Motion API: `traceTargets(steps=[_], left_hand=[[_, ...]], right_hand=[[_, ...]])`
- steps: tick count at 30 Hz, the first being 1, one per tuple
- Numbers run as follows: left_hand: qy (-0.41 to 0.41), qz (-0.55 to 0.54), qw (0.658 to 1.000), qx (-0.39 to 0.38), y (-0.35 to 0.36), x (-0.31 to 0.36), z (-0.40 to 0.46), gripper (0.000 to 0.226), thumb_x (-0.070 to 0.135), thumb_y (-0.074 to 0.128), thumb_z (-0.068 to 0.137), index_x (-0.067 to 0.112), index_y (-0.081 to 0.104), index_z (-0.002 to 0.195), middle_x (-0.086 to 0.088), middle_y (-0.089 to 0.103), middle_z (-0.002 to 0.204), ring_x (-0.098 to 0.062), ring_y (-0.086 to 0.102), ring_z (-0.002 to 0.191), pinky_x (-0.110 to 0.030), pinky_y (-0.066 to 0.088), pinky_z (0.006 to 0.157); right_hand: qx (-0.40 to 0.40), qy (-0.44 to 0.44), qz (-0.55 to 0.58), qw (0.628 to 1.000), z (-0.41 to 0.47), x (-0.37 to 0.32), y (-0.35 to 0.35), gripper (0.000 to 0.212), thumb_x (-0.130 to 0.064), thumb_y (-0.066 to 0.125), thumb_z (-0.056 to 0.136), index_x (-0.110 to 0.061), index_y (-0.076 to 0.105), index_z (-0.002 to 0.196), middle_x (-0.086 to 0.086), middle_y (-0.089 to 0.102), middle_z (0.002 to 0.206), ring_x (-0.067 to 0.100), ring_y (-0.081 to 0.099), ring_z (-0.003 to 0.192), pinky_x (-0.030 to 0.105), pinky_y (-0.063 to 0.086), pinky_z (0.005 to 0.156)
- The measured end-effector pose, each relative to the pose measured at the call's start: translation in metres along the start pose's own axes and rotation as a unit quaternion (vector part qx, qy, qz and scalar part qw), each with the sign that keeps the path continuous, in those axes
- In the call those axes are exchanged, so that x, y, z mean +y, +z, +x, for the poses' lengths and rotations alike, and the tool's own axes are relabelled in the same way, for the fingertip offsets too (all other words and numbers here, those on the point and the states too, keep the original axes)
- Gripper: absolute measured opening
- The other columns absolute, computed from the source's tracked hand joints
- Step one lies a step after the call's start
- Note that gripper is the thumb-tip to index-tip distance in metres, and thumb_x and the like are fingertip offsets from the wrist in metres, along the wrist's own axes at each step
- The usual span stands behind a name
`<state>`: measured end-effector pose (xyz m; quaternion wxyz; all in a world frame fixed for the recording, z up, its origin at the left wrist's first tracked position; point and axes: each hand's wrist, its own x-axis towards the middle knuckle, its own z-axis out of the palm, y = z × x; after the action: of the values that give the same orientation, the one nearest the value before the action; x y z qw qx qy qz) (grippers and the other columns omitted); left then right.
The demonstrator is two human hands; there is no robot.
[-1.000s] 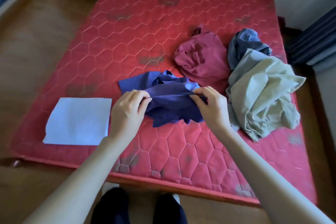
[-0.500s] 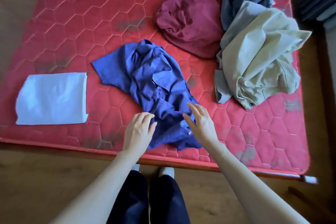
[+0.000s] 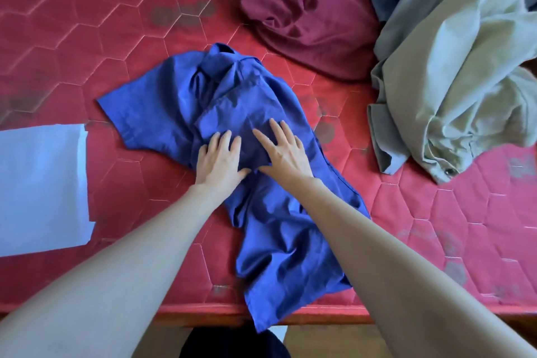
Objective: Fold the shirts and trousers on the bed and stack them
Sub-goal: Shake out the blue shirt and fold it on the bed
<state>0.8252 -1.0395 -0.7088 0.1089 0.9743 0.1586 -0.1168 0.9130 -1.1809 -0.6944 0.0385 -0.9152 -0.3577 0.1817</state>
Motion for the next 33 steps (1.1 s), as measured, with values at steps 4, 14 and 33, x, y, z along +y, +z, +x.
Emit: traceTargets(steps=[4, 14, 33], left_hand=[[0.058, -0.021, 0.996, 0.07, 0.005, -0.015, 0.0, 0.043, 0.03, 0.07, 0.085, 0.01, 0.062, 0.122, -0.006, 0.058, 0.13, -0.028, 0.048, 0.126, -0.046, 0.037, 0.099], [0.097, -0.296, 0.932, 0.184, -0.118, -0.012, 0.002, 0.008, 0.018, 0.066, 0.09, 0.016, 0.074, 0.089, 0.009, 0.067, 0.07, -0.009, 0.058, 0.067, -0.033, 0.047, 0.071], [0.226, -0.399, 0.863, 0.211, -0.502, 0.078, -0.127, 0.031, 0.035, 0.081, 0.074, 0.033, 0.069, 0.103, 0.021, 0.071, 0.086, 0.002, 0.066, 0.079, -0.013, 0.049, 0.075]], right_hand=[[0.013, -0.023, 0.004, 1.0, 0.011, 0.001, 0.003, 0.042, -0.016, 0.061, 0.085, -0.018, 0.06, 0.127, 0.004, 0.055, 0.13, 0.026, 0.045, 0.126, 0.032, 0.032, 0.096], [0.038, -0.006, 0.279, 0.96, -0.024, 0.009, -0.116, 0.014, -0.024, 0.077, 0.078, -0.021, 0.072, 0.091, -0.021, 0.058, 0.068, 0.003, 0.053, 0.069, 0.027, 0.046, 0.071], [0.384, -0.085, 0.321, 0.861, -0.182, -0.1, -0.489, 0.021, -0.009, 0.068, 0.08, -0.029, 0.074, 0.083, -0.023, 0.069, 0.075, -0.005, 0.064, 0.076, 0.014, 0.047, 0.073]])
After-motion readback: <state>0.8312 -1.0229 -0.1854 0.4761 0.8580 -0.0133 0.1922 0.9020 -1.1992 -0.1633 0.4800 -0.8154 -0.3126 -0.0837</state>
